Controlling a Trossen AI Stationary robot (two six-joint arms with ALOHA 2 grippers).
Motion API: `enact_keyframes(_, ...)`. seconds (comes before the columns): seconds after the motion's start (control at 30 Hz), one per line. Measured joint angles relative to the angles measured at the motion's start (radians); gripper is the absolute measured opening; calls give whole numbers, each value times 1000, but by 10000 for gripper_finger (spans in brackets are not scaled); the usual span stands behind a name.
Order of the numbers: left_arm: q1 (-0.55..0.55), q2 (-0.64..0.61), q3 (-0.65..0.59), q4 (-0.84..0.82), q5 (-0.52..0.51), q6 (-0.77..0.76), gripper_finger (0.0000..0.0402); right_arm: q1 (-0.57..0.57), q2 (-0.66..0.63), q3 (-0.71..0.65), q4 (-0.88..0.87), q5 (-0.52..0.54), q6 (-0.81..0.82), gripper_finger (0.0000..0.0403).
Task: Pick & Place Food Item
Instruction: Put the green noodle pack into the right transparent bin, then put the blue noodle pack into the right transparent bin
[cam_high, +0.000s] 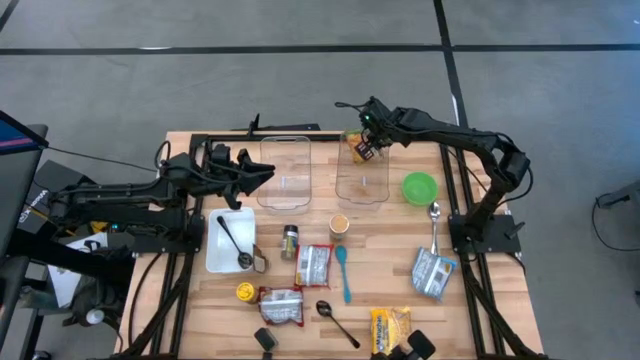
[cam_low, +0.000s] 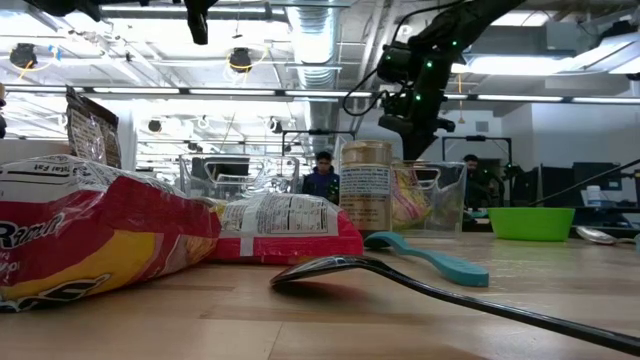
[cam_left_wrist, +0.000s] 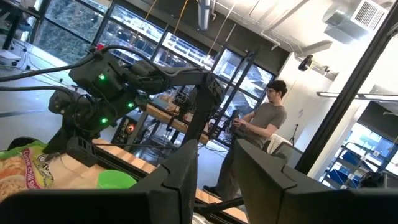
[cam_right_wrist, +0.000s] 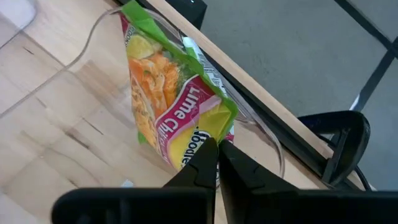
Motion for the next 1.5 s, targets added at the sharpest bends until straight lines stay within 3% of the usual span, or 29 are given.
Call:
enact_keyframes(0.33, 0, 0, 0, 0, 0, 0, 102, -13, 0, 0, -54, 52, -1, 40)
enact_keyframes(1.03, 0, 0, 0, 0, 0, 0, 102, -12, -2, 25, -99, 102, -133, 205)
enact_keyframes(1.2, 0, 0, 0, 0, 0, 0, 102, -12, -28, 62, -146, 102, -136, 204)
enact_keyframes(1.5, 0, 0, -1, 0, 0, -1, 102, -9, -176, 66, -200, 100, -149, 167)
